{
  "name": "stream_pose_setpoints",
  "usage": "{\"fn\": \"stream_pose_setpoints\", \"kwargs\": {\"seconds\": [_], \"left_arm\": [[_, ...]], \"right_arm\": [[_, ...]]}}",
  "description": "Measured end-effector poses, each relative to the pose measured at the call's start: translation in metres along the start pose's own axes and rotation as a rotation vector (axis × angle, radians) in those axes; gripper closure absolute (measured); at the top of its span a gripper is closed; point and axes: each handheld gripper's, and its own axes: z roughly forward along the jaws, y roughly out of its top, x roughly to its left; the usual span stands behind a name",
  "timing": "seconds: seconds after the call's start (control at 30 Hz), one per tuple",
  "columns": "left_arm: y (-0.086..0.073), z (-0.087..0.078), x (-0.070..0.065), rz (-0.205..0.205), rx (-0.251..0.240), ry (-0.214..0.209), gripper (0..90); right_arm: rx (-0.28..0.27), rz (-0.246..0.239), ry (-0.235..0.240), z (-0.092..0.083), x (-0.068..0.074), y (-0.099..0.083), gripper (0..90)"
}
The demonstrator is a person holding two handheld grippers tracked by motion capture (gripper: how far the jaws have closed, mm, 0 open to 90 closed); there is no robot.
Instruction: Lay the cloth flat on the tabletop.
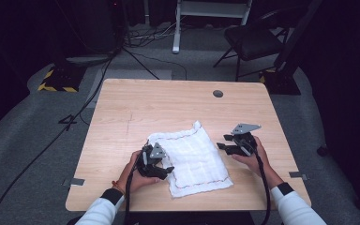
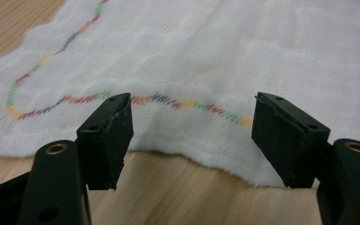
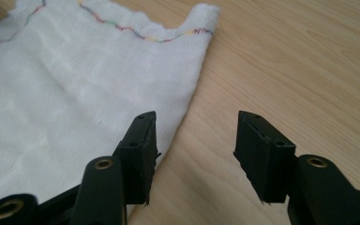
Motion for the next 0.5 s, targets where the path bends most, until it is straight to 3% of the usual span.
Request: {"fn": "stream_pose_setpoints", "kwargs": {"seconds": [0.13, 0.23, 0.5], "left_arm": [[-0.002, -0.001, 0.011, -0.026, -0.013, 0.048, 26.4], [-0.001, 0.001, 0.018, -0.051, -0.020, 0.051, 26.2], [0.001, 0.011, 0.020, -0.046, 0.008, 0.050, 25.5]], "right_arm": [[0.006, 0.018, 0.024, 0.017, -0.003, 0.011, 47.8], [0.027, -0.014, 0.012, 0.028, 0.002, 0.015, 46.8], [0.096, -0.016, 0.024, 0.052, 0.010, 0.019, 49.5]]}}
